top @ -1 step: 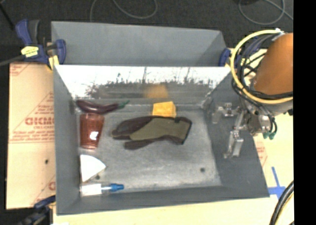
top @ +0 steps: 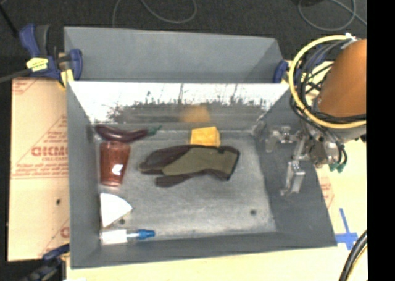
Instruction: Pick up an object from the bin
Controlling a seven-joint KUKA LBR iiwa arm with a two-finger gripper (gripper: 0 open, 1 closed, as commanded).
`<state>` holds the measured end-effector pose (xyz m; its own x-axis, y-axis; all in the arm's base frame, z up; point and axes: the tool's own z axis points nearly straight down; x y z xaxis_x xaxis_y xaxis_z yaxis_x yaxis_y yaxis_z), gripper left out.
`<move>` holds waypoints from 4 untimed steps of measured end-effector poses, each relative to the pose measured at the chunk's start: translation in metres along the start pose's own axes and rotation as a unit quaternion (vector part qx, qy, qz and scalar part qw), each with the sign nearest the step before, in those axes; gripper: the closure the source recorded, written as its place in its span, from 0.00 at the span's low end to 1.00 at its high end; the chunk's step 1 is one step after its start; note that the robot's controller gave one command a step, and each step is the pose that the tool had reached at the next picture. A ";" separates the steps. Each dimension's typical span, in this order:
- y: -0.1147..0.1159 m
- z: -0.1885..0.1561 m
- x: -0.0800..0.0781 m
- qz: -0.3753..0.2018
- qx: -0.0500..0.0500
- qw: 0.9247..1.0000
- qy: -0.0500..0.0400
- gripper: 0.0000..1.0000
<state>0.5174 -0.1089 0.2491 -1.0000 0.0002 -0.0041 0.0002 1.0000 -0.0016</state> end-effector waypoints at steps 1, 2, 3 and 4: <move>0.024 0.064 -0.024 -0.017 0.000 1.000 -0.002 0.00; 0.066 0.089 -0.041 -0.049 0.000 0.999 -0.001 0.00; 0.070 0.102 -0.072 -0.084 0.001 0.996 -0.005 0.00; 0.083 0.153 -0.072 -0.029 0.000 1.000 -0.013 0.00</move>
Offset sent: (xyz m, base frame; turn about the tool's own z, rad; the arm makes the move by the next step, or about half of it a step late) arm 0.0418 0.0675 -0.0891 -0.0971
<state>0.5900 -0.0260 0.0967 -0.9979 -0.0574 -0.0290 -0.0574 0.9983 -0.0034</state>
